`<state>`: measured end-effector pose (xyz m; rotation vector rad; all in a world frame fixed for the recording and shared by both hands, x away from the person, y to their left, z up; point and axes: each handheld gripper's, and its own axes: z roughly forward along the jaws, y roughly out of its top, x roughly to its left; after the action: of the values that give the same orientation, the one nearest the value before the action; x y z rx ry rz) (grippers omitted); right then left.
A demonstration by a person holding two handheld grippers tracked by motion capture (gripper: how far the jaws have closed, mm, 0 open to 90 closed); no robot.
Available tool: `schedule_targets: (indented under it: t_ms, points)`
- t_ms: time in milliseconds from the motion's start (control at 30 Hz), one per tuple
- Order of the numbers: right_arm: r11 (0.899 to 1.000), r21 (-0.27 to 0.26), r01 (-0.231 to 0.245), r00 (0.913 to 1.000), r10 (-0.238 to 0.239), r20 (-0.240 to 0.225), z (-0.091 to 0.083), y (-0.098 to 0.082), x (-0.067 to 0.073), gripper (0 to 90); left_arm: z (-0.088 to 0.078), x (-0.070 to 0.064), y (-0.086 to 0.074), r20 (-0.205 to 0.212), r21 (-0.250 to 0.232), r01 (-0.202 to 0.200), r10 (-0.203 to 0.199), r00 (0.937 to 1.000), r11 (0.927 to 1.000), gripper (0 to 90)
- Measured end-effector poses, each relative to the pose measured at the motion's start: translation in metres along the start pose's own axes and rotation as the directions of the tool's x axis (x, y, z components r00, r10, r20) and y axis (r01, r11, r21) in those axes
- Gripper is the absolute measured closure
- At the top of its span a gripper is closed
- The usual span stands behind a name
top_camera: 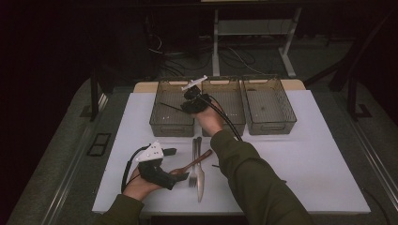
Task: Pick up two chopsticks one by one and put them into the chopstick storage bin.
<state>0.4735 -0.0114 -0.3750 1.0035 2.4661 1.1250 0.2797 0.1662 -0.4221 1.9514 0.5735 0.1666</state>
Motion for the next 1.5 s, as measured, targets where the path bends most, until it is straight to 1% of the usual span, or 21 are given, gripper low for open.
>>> schedule_targets:
  t_ms: [33,167,233,267,333,367,400,500,567,600,633,667,833,867,933,1000,1067,1267,1333,1433,1500]
  points:
    - [1.0,-0.006,0.003,1.0,-0.003,-0.002,0.0,0.0,0.0,72.9,0.0,0.0,0.0,0.0,0.0,-0.001,0.001,1.0,1.0,0.0]
    - [1.0,-0.012,-0.015,0.9995,0.014,-0.028,-0.004,0.001,-0.002,62.0,0.0,0.0,0.0,0.001,0.001,-0.003,0.003,1.0,1.0,0.0]
    - [1.0,-0.011,-0.004,0.9991,0.004,-0.043,-0.008,0.001,-0.003,54.7,0.0,0.0,0.0,0.001,0.002,-0.007,0.007,1.0,1.0,0.0]
    - [1.0,-0.011,-0.004,0.9991,0.004,-0.043,-0.008,0.001,-0.003,54.7,0.0,0.0,0.0,0.0,0.003,-0.004,0.004,1.0,1.0,0.0]
    - [1.0,-0.021,-0.011,0.998,0.009,-0.063,-0.013,0.0,-0.003,50.4,0.0,0.001,0.0,-0.001,0.004,-0.005,0.005,1.0,1.0,0.0]
    - [0.999,-0.035,-0.003,0.996,0.0,-0.089,-0.02,-0.001,-0.004,47.9,0.0,0.0,0.0,-0.001,0.004,0.0,0.0,1.0,1.0,0.0]
    - [0.999,-0.035,-0.003,0.996,0.0,-0.089,-0.02,-0.001,-0.004,47.9,0.0,0.0,0.0,-0.001,0.004,0.0,0.0,1.0,1.0,0.0]
    - [0.998,-0.056,0.015,0.992,-0.022,-0.124,-0.031,-0.003,-0.004,47.1,0.0,0.0,0.0,-0.002,0.008,-0.004,0.004,1.0,1.0,0.0]
    - [0.997,-0.073,0.021,0.9901,-0.031,-0.137,-0.039,-0.006,-0.004,46.2,0.0,0.0,0.0,-0.003,0.009,-0.004,0.004,1.0,1.0,0.0]
    - [0.996,-0.076,0.037,0.9877,-0.048,-0.149,-0.047,-0.008,-0.004,44.8,0.001,0.0,0.0,-0.003,0.007,-0.001,0.001,1.0,1.0,0.0]
    - [0.996,-0.079,0.045,0.9865,-0.057,-0.153,-0.051,-0.009,-0.004,44.3,0.001,0.0,0.0,-0.005,0.009,-0.003,0.003,1.0,1.0,0.0]
    - [0.996,-0.079,0.045,0.9865,-0.057,-0.153,-0.051,-0.009,-0.004,44.3,0.001,0.0,0.0,-0.005,0.009,-0.002,0.002,1.0,1.0,0.0]
    - [0.994,-0.086,0.065,0.9783,-0.081,-0.191,-0.068,-0.018,-0.006,45.4,0.001,0.0,-0.001,-0.007,0.01,-0.006,0.006,1.0,0.9999,0.0]
    - [0.994,-0.082,0.073,0.977,-0.088,-0.194,-0.071,-0.02,-0.007,45.0,0.001,0.0,-0.001,-0.006,0.012,0.001,-0.001,1.0,0.9999,0.0]
    - [0.994,-0.08,0.079,0.9752,-0.094,-0.2,-0.076,-0.026,-0.009,42.2,0.001,0.0,-0.001,-0.007,0.011,0.002,-0.002,1.0,0.9999,0.0]
    - [0.992,-0.091,0.09,0.9724,-0.108,-0.207,-0.082,-0.031,-0.011,40.4,0.001,0.0,-0.001,-0.005,0.013,0.0,0.0,1.0,0.9999,0.0]
    - [0.99,-0.101,0.094,0.9697,-0.114,-0.216,-0.088,-0.037,-0.013,39.8,0.001,0.0,-0.001,-0.005,0.012,0.003,-0.003,1.0,0.9999,0.0]
    - [0.986,-0.138,0.092,0.9654,-0.122,-0.23,-0.11,-0.055,-0.02,38.9,0.001,0.0,-0.001,-0.002,0.009,0.002,-0.002,1.0,1.0,0.0]
    - [0.986,-0.142,0.088,0.9649,-0.12,-0.234,-0.117,-0.062,-0.022,38.8,0.001,0.0,-0.001,-0.004,0.007,0.0,0.0,1.0,1.0,0.0]
    - [0.984,-0.154,0.094,0.9615,-0.13,-0.242,-0.126,-0.074,-0.026,38.8,0.001,-0.001,-0.001,-0.008,0.006,0.005,-0.005,1.0,1.0,0.0]
    - [0.983,-0.161,0.089,0.9595,-0.128,-0.251,-0.132,-0.082,-0.029,38.7,0.001,-0.001,-0.001,-0.008,0.006,0.003,-0.003,1.0,1.0,0.0]
